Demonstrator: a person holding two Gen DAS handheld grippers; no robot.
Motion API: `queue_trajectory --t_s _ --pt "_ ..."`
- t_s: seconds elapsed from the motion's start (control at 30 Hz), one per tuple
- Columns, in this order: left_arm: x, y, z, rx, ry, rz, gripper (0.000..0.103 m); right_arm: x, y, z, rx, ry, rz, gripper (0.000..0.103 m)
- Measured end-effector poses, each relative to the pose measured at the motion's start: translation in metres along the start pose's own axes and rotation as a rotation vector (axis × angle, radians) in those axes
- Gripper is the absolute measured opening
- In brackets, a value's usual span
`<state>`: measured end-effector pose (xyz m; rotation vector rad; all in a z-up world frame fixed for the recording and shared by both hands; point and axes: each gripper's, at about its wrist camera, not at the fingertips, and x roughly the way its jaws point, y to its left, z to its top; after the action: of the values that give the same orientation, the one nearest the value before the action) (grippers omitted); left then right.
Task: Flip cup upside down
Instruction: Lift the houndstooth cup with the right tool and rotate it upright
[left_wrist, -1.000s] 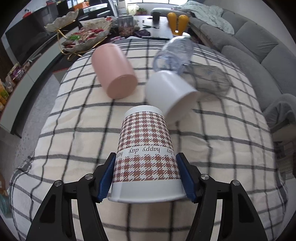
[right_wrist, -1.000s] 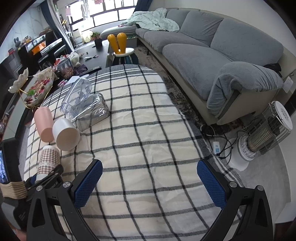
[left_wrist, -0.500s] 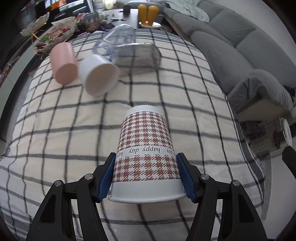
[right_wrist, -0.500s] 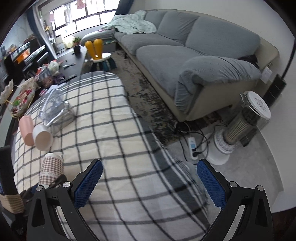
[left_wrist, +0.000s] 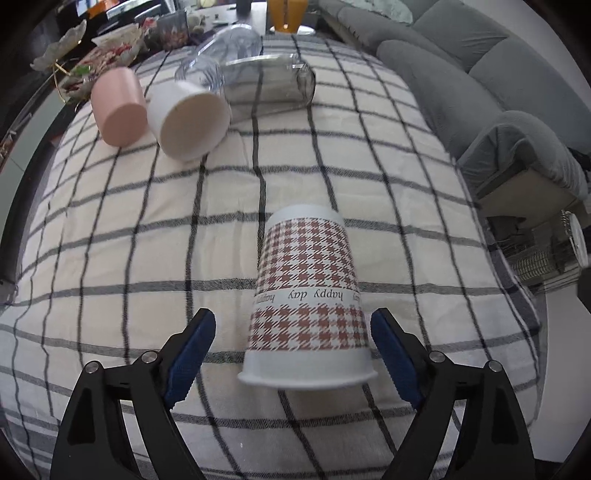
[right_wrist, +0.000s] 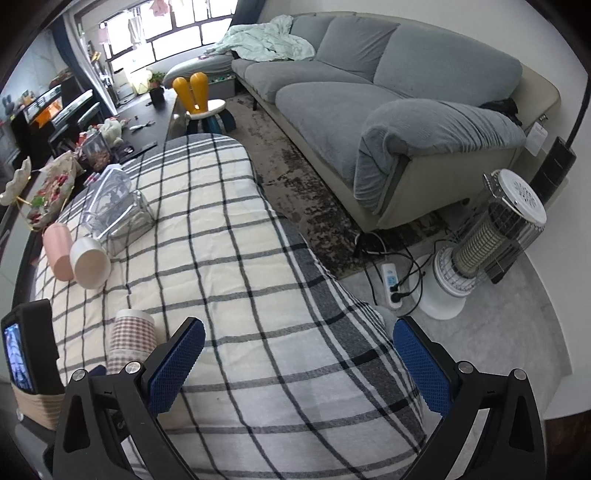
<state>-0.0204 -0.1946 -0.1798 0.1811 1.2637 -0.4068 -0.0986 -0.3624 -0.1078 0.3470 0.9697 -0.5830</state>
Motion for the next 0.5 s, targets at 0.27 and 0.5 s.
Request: queue_trajectory --t_s 0.27,0.5 --pt "-0.055 0.029 0.003 -0.006 -0.124 0.013 0.088 -0.022 0.033 0.009 -0.058 -0.042 0.048 0.102" --pt "-0.097 0.075 0.015 -0.081 -0.283 0.071 0.091 -0.029 0.081 0.023 -0.124 -0.032 0.131 0.102"
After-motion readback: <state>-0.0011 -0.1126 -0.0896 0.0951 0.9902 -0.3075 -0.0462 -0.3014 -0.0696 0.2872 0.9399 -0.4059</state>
